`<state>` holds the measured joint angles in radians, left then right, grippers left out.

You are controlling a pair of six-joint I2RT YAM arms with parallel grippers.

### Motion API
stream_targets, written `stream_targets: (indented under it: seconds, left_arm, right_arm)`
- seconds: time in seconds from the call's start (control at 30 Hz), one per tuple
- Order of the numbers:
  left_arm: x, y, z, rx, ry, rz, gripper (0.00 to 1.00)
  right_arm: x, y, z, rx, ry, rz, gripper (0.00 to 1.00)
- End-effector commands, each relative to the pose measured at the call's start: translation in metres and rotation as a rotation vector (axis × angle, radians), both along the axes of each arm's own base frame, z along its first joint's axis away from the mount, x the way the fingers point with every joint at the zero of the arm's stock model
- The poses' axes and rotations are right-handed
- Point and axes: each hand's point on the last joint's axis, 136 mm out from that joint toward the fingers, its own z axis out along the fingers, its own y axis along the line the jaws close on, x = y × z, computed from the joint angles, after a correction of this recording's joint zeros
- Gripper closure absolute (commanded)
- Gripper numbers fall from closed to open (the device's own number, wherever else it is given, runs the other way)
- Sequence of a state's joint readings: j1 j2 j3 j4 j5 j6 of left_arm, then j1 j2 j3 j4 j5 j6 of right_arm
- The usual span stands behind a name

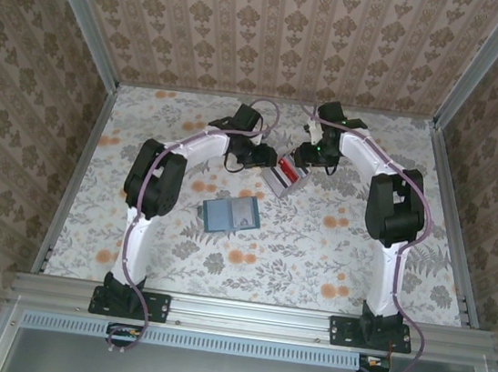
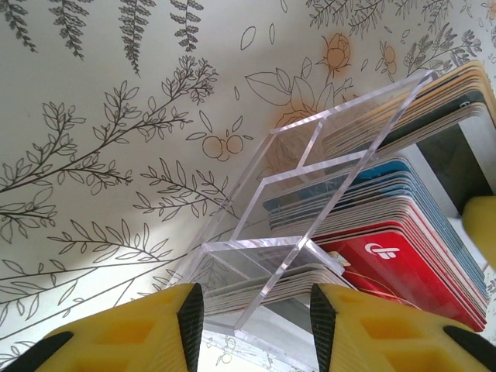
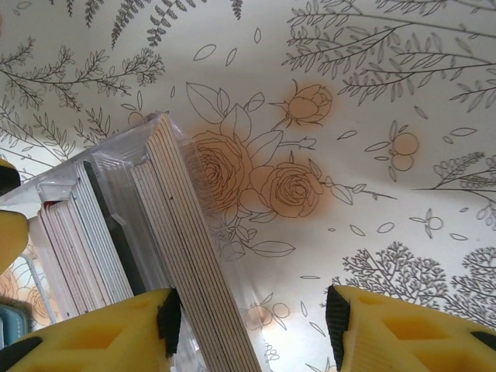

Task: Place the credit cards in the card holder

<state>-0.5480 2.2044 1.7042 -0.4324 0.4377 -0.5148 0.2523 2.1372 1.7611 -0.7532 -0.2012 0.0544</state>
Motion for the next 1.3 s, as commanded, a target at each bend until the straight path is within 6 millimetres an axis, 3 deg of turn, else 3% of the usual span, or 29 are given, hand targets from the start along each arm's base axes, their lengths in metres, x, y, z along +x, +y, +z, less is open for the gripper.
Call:
stream_targets:
  seconds: [0.0, 0.37, 1.27]
  left_arm:
    - [-0.002, 0.005, -0.018, 0.024, 0.023, -0.010, 0.57]
    - [-0.010, 0.019, -0.034, 0.034, 0.056, 0.016, 0.59]
    - [-0.012, 0.021, -0.032, 0.028, 0.056, 0.021, 0.60]
  right_arm:
    - [0.000, -0.002, -0.004, -0.010, 0.024, 0.010, 0.45]
    - [0.006, -0.022, 0.007, -0.011, -0.011, -0.050, 0.46]
    - [0.008, -0.023, 0.034, 0.004, -0.071, -0.061, 0.51]
